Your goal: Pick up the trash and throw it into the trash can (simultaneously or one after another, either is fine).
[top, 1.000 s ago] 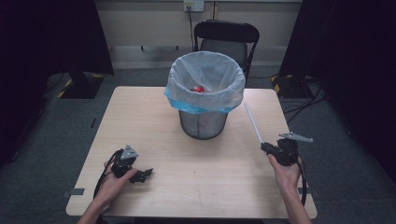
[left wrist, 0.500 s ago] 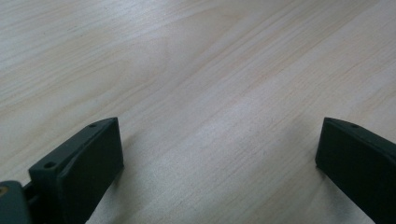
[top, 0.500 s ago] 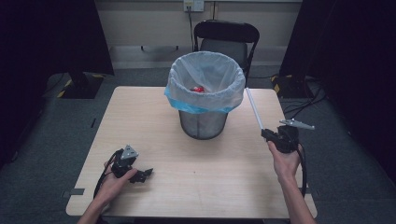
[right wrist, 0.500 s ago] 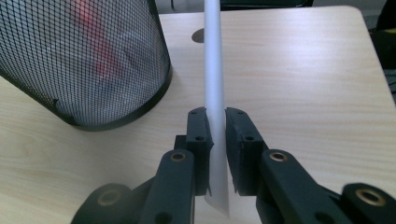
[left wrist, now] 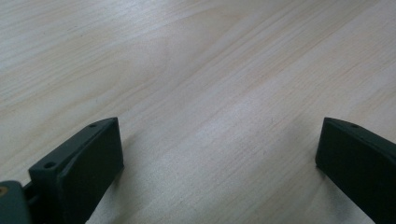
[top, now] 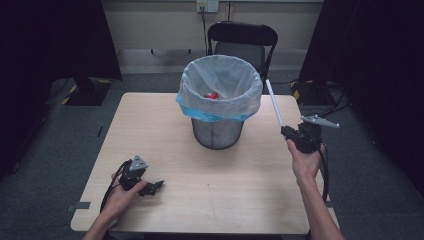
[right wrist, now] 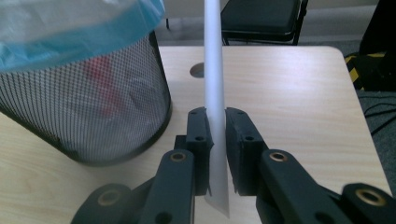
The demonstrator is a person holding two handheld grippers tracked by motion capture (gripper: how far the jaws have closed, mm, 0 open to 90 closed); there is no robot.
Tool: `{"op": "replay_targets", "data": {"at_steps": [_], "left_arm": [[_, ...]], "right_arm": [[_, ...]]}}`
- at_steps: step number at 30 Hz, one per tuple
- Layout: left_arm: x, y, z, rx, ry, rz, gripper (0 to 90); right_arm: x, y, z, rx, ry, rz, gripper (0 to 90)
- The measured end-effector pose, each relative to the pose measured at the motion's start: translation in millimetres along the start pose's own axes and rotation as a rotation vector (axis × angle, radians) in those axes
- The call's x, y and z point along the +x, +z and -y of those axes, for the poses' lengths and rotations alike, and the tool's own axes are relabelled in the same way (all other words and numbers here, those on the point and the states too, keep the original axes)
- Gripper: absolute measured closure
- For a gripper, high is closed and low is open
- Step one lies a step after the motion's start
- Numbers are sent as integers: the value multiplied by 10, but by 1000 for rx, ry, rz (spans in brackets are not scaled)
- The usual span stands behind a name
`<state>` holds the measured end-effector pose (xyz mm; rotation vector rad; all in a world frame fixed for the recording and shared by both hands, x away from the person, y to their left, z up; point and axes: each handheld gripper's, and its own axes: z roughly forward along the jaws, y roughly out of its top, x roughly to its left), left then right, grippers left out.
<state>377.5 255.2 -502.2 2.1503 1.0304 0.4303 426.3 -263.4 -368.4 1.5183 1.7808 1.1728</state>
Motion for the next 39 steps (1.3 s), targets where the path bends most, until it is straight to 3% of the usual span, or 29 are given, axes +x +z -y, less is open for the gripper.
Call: {"op": "replay_targets", "data": {"at_steps": [20, 39], "left_arm": [[0, 0, 0, 0, 0, 0, 2], [0, 0, 0, 0, 0, 0, 2]], "right_arm": [[221, -131, -399, -113, -20, -29, 809], [496, -234, -749, -214, -45, -168, 808]]}}
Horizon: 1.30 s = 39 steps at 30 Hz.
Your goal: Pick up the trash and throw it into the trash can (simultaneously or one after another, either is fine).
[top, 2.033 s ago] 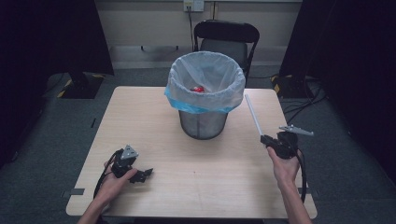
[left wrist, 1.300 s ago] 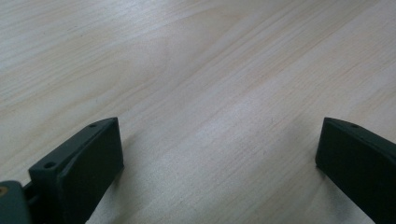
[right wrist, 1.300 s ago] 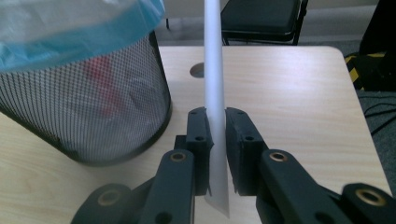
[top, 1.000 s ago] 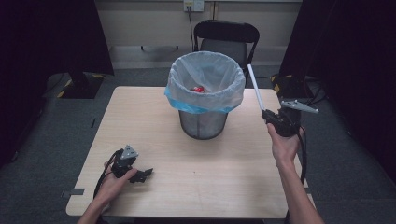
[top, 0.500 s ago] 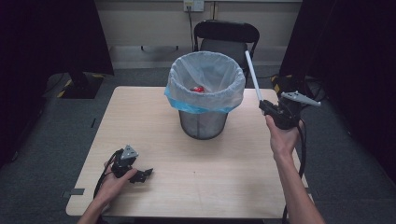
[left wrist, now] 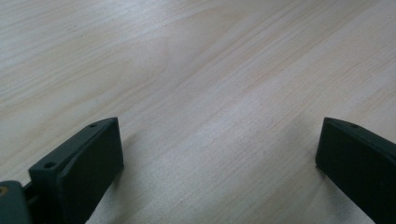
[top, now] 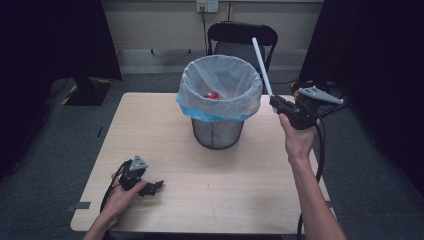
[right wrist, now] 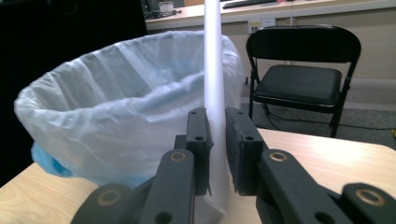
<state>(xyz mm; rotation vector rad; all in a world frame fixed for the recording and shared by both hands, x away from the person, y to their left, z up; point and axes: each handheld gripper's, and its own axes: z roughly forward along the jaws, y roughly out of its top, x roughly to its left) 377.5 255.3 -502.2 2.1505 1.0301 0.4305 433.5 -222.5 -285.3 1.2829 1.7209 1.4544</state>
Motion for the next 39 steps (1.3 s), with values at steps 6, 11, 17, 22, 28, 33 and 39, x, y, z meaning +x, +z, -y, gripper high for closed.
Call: {"op": "replay_targets", "data": {"at_steps": [6, 11, 17, 22, 28, 33, 39], "left_arm": [[0, 0, 0, 0, 0, 0, 2], [0, 0, 0, 0, 0, 0, 2], [0, 0, 0, 0, 0, 0, 2], [1, -1, 0, 1, 1, 0, 2], [0, -1, 0, 1, 1, 0, 2], [1, -1, 0, 1, 1, 0, 2], [1, -1, 0, 1, 1, 0, 2]], "right_arm": [[107, 54, -99, -11, -18, -55, 808], [192, 88, -201, -21, -30, -88, 808], [305, 156, -299, -18, -43, -138, 807], [394, 220, -389, -16, -53, -163, 807], [469, 345, -470, -4, -62, -178, 808], [516, 440, -556, -2, -58, -190, 807], [579, 570, -635, 10, -74, -208, 807]]}}
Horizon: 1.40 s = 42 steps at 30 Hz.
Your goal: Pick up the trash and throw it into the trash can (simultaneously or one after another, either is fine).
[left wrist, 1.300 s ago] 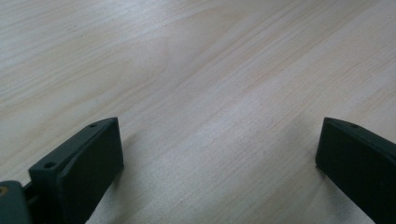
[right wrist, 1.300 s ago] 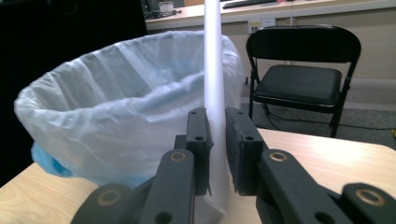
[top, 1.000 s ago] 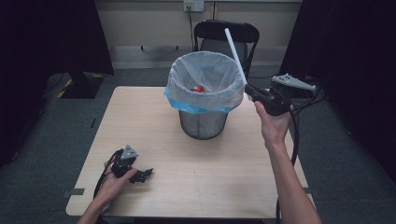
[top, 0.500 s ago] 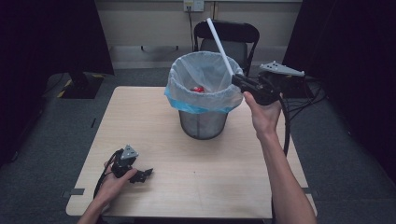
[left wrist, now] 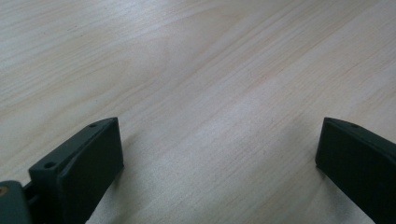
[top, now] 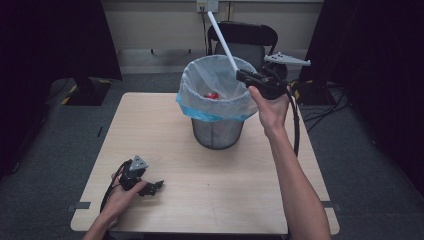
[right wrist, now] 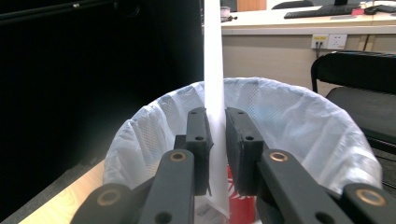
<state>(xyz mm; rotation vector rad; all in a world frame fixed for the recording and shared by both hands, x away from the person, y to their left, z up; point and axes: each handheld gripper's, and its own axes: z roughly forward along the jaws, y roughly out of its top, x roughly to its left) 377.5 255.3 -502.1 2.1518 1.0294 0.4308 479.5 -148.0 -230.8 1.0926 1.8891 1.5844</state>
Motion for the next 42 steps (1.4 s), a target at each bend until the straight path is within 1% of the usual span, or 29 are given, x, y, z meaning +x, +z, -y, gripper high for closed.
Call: {"op": "replay_targets", "data": {"at_steps": [4, 6, 7, 10, 12, 14, 15, 16, 18, 21, 26, 28, 30, 32, 36, 39, 42], "left_arm": [[0, 0, 0, 0, 0, 0, 2], [0, 0, 0, 0, 0, 0, 2], [0, 0, 0, 0, 0, 0, 3], [0, 0, 0, 0, 0, 0, 2], [0, 0, 0, 0, 0, 0, 2], [2, -1, 0, 1, 3, -1, 3], [0, 0, 0, 0, 1, 0, 3], [2, -1, 0, 1, 4, -2, 3], [1, -1, 0, 1, 3, -2, 3], [1, -1, 0, 1, 3, -1, 3], [1, -1, 0, 1, 3, -2, 3], [1, -1, 0, 1, 3, -2, 3], [1, -1, 0, 0, 3, -2, 3], [1, -2, 0, 1, 3, -1, 3], [1, -2, 0, 1, 3, -1, 3], [1, -1, 0, 0, 3, -1, 3], [1, -1, 0, 1, 4, -1, 3]], "right_arm": [[15, 95, -17, 18, -2, -15, 805], [20, 144, -11, 34, -1, -36, 803], [25, 162, -4, 37, -2, -29, 803], [24, 215, 19, 51, 7, -36, 795], [25, 251, 37, 64, 13, -38, 738], [20, 282, 62, 66, 25, -50, 610], [13, 294, 76, 63, 33, -38, 562], [6, 299, 89, 61, 39, -32, 544], [-10, 309, 104, 63, 43, -41, 480], [-24, 307, 105, 70, 41, -37, 398], [-35, 285, 90, 80, 30, -33, 318], [-42, 279, 94, 87, 26, -38, 309], [-47, 270, 100, 92, 22, -38, 279], [-55, 255, 105, 87, 22, -39, 266], [-60, 225, 103, 85, 20, -20, 214], [-77, 198, 98, 84, 28, -15, 190], [-90, 165, 94, 84, 25, -3, 181]]}}
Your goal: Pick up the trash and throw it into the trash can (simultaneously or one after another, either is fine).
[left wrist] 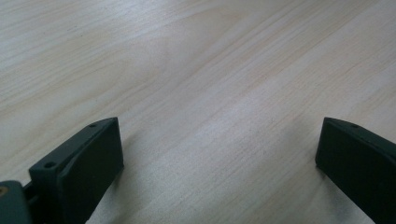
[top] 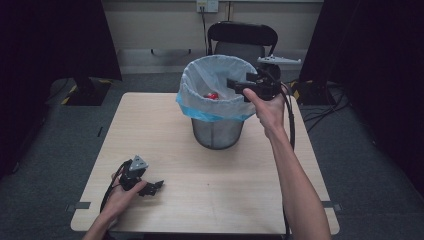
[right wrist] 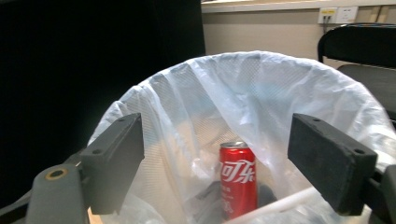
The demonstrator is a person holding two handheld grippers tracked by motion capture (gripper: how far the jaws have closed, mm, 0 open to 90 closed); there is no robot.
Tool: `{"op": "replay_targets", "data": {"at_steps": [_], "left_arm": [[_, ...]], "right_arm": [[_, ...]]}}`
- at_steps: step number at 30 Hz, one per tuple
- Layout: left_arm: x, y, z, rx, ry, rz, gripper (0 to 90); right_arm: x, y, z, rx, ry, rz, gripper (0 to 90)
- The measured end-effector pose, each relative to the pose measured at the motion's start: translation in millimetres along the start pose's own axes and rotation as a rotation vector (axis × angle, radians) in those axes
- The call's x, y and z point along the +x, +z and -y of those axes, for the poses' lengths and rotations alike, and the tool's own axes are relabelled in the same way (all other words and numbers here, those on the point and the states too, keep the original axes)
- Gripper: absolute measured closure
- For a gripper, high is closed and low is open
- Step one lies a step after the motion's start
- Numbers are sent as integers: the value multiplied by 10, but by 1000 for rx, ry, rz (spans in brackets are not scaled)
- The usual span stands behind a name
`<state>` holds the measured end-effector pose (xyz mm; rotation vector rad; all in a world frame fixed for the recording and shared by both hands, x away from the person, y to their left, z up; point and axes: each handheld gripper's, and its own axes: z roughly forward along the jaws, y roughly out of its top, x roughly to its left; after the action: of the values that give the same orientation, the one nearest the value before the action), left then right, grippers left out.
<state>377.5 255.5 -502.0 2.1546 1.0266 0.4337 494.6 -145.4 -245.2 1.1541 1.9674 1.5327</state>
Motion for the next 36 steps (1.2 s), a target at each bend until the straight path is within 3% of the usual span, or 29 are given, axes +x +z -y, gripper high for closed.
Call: {"op": "replay_targets", "data": {"at_steps": [18, 36], "left_arm": [[0, 0, 0, 0, 0, 0, 3], [0, 0, 0, 0, 0, 0, 3]], "right_arm": [[-88, -237, 107, 7, 19, 27, 163], [-142, -535, 384, 31, 9, 55, 147]]}}
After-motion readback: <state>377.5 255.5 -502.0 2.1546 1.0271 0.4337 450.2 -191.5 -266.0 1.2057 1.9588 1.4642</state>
